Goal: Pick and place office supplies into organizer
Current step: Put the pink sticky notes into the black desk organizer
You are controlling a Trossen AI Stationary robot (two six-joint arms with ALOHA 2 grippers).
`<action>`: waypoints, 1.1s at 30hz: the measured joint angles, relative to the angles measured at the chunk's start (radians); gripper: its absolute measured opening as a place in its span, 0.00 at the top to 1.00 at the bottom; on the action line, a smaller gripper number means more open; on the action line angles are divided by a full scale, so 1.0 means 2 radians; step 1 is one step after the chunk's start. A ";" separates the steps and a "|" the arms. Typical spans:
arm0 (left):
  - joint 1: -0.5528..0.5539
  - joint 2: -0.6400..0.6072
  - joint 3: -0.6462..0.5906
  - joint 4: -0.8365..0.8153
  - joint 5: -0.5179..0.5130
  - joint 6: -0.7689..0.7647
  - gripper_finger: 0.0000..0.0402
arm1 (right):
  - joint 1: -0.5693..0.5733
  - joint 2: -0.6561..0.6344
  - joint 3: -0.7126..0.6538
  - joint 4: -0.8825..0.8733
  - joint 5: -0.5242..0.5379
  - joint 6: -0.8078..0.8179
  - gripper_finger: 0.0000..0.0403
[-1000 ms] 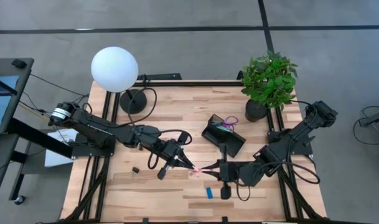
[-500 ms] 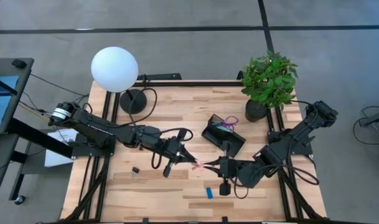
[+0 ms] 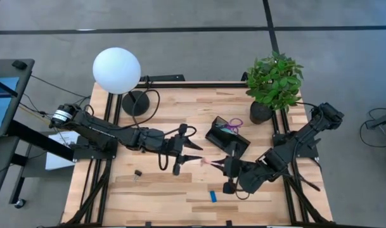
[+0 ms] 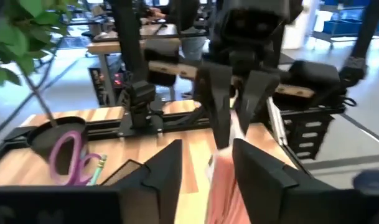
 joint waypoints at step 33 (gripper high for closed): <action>0.000 0.000 0.000 0.017 -0.087 0.000 0.58 | -0.130 -0.179 -0.096 -0.241 -0.251 0.249 0.99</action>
